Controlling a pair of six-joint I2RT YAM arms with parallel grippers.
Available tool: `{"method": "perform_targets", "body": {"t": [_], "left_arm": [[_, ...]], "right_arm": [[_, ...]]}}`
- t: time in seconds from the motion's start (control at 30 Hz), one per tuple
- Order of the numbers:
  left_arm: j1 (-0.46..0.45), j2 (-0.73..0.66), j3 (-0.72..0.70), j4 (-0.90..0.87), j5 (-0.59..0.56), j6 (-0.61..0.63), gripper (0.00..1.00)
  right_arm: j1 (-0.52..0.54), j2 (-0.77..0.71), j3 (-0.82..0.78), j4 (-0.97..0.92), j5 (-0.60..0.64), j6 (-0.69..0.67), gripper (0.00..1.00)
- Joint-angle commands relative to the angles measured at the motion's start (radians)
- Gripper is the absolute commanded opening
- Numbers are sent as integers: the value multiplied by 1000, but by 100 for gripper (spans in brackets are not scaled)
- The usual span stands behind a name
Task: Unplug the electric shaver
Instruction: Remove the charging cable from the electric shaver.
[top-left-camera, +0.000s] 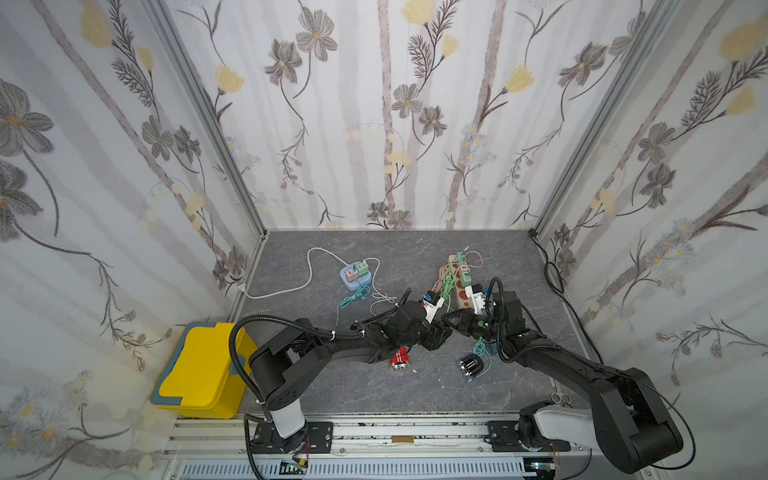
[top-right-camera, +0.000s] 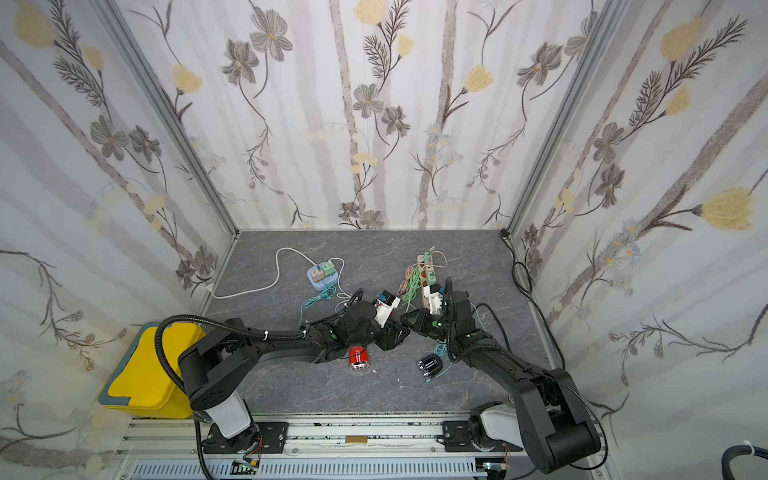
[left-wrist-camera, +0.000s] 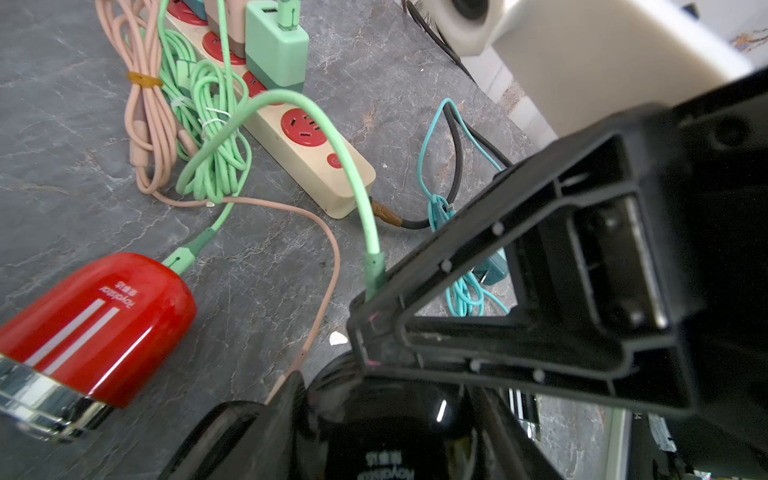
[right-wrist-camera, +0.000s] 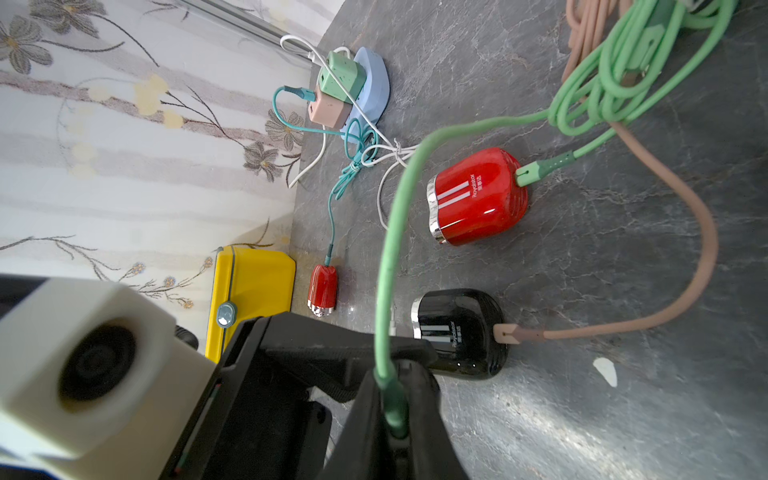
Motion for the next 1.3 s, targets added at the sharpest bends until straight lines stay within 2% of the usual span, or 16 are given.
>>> {"method": "perform_targets", "body": {"t": [0.0, 0.1, 0.27, 0.5, 0.57, 0.67, 0.87, 1.1, 1.27], "left_arm": [[24, 6, -12, 104, 63, -80, 42], [50, 2, -30, 141, 114, -109, 46], [63, 12, -11, 111, 172, -80, 58], [56, 43, 27, 39, 147, -57, 72], [47, 55, 52, -2, 126, -34, 73], [25, 74, 97, -89, 58, 4, 72], [4, 91, 142, -191, -67, 22, 63], [4, 78, 130, -182, -33, 22, 50], [3, 48, 84, -159, 23, 42, 46]], "right_arm": [[3, -10, -1, 49, -21, 10, 10], [3, -19, 4, 32, -10, 2, 7], [3, -22, 7, 35, -16, 1, 4], [3, -29, 5, 37, -11, 1, 3], [3, -31, 5, 36, -11, 1, 2], [3, -32, 9, 25, 2, -4, 2], [7, -38, 29, -57, 68, -48, 2], [7, -51, 31, -64, 105, -49, 0], [-16, -83, 18, -58, 147, -9, 0]]}}
